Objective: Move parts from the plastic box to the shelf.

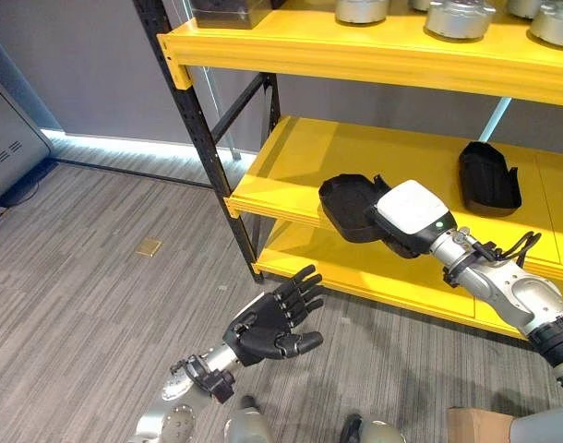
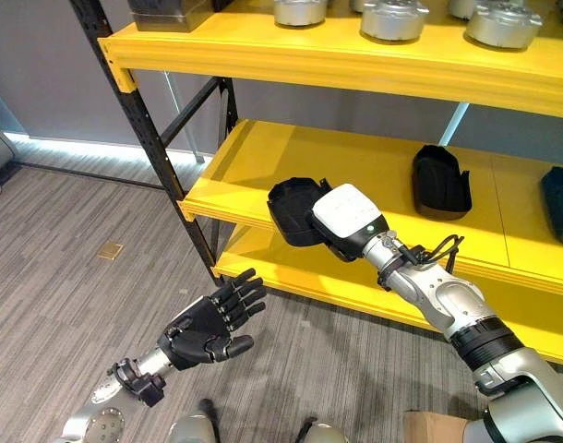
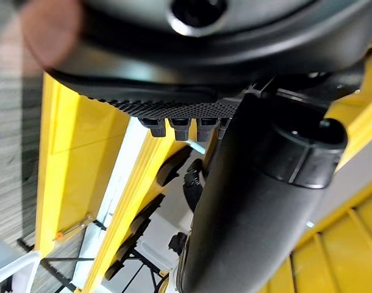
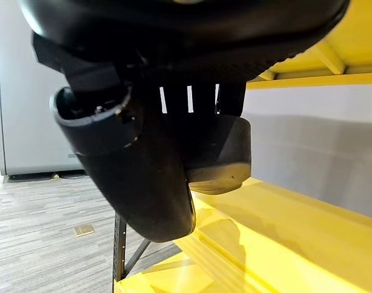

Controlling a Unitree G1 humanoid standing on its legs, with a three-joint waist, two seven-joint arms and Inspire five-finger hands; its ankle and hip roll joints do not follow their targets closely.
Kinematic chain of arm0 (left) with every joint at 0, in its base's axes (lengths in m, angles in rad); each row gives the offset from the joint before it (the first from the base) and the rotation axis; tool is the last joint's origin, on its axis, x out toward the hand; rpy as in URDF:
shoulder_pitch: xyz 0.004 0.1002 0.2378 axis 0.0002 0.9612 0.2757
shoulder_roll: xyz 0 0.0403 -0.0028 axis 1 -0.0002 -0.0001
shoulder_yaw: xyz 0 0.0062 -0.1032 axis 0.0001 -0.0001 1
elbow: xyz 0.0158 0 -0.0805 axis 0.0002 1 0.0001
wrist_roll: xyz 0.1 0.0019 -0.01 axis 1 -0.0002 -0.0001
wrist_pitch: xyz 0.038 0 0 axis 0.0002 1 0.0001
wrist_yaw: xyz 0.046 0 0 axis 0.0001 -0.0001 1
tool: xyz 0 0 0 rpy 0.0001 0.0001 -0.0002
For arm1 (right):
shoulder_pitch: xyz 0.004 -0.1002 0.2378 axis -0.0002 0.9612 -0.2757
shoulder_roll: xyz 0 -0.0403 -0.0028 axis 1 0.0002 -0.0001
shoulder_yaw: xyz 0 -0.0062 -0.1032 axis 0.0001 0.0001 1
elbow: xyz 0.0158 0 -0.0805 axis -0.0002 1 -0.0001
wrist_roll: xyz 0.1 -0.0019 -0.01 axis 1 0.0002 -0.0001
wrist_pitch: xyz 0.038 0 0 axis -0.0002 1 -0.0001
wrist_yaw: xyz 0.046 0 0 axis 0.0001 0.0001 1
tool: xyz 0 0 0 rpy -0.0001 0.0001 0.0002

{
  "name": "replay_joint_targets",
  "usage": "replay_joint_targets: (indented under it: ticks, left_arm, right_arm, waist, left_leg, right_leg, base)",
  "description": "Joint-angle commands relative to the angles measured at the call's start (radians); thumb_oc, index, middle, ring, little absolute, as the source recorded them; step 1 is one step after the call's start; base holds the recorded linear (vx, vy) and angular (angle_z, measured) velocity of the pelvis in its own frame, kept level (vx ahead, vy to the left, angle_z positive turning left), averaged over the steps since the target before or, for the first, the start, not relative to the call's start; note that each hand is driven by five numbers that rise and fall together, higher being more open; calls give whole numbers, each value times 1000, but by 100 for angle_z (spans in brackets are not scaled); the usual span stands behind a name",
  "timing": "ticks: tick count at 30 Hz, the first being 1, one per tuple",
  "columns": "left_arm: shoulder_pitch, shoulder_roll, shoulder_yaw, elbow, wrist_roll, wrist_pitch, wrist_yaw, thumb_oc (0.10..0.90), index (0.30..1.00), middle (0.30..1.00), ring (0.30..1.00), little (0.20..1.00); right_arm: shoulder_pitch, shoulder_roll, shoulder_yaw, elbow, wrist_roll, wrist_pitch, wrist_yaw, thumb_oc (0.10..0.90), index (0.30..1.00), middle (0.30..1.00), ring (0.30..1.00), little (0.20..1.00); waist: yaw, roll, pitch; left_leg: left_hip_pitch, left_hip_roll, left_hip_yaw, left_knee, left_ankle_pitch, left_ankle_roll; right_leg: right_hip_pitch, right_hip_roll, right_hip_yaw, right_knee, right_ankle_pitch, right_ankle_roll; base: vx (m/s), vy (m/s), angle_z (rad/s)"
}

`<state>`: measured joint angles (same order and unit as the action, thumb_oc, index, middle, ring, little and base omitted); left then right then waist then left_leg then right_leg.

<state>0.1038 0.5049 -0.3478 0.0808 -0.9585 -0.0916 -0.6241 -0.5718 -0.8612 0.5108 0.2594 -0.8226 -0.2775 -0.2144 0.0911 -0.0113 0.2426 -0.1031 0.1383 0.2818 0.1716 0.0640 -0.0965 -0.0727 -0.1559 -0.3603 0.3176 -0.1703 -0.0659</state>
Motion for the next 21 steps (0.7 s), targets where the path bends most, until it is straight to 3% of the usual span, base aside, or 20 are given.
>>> replay_joint_targets:
  ticks: [1,3,5,8,11,21]
  left_arm:
    - [-19,-6,69,-133,-30,-92,-52,900,1000,1000,1000,1000]
    - [-10,-3,76,-132,-43,-90,-63,900,1000,1000,1000,1000]
    - [7,1,100,-121,-47,-93,-80,900,1000,1000,1000,1000]
    - [1,-1,102,-118,-59,-73,-90,900,1000,1000,1000,1000]
    - [-17,5,81,-106,-51,-60,-105,900,1000,1000,1000,1000]
    - [13,32,104,-109,-72,-64,-112,900,1000,1000,1000,1000]
  right_arm:
    - [-202,-10,-32,-120,36,33,-113,400,300,300,300,300]
    - [-185,-8,-37,-131,44,36,-114,400,300,300,300,300]
    - [-169,6,-46,-136,60,17,-121,400,300,300,300,300]
    - [-149,18,-61,-168,70,32,-100,400,300,300,300,300]
    - [-132,30,-74,-173,67,44,-90,400,300,300,300,300]
    - [-119,42,-94,-191,83,69,-68,400,300,300,300,300]
  waist:
    - [-10,14,-26]
    - [-7,19,-19]
    - [10,16,-19]
    - [-4,9,-26]
    - [-8,2,-36]
    - [3,2,-55]
  left_leg:
    - [-19,69,57,-50,75,-45]
    - [-40,85,54,-80,140,-48]
    - [-36,72,-15,-97,96,-31]
    - [8,60,38,-112,42,-8]
    - [42,25,32,-115,-4,19]
    - [75,-41,-7,-141,-54,57]
  right_leg:
    - [210,70,-8,-160,-17,85]
    - [222,73,-7,-158,-12,82]
    - [228,69,22,-124,-39,89]
    - [237,62,6,-124,-40,93]
    - [235,57,7,-119,-38,100]
    - [204,44,23,-130,-14,125]
  base:
    - [150,56,-29]
    - [186,114,-39]
    - [286,168,-54]
    - [177,100,-57]
    - [160,98,-15]
    - [109,84,8]
